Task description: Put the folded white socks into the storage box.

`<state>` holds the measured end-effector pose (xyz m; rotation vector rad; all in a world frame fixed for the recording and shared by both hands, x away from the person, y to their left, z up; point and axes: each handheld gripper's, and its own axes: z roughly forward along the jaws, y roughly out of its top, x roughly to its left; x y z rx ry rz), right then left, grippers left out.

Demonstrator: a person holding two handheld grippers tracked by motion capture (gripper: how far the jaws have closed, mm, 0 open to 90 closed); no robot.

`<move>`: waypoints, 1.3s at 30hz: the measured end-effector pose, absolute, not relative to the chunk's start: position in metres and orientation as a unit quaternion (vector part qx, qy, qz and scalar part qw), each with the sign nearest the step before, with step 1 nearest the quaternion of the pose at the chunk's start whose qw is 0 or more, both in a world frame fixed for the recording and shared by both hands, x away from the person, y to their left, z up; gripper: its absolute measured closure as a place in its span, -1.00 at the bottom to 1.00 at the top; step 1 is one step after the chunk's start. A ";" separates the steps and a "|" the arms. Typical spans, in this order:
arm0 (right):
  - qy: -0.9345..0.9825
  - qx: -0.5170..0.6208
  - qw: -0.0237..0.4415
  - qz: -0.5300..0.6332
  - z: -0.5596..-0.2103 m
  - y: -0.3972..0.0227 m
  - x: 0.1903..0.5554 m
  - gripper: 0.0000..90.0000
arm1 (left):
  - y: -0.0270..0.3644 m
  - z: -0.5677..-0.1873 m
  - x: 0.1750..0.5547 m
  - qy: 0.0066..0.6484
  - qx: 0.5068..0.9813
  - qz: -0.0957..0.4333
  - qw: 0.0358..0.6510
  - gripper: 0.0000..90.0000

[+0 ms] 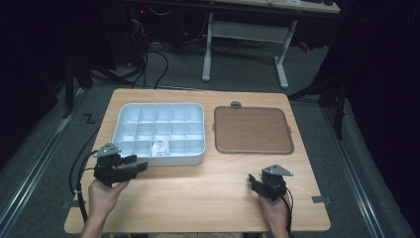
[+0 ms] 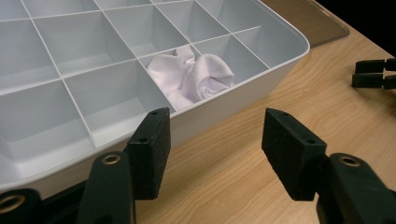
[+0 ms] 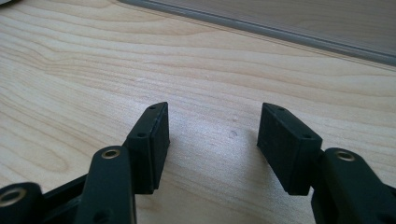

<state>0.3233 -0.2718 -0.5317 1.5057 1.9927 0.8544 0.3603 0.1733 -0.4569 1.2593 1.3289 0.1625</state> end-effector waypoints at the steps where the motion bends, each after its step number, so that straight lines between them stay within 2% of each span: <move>1: 0.731 0.553 0.249 0.313 -0.532 -0.272 0.323 -0.02 | 0.173 -0.458 0.360 0.576 0.544 0.070 0.607 -0.05; 39: 0.732 0.552 0.250 0.312 -0.532 -0.271 0.323 -0.03 | 0.155 -0.494 0.346 0.577 0.561 0.051 0.591 -0.06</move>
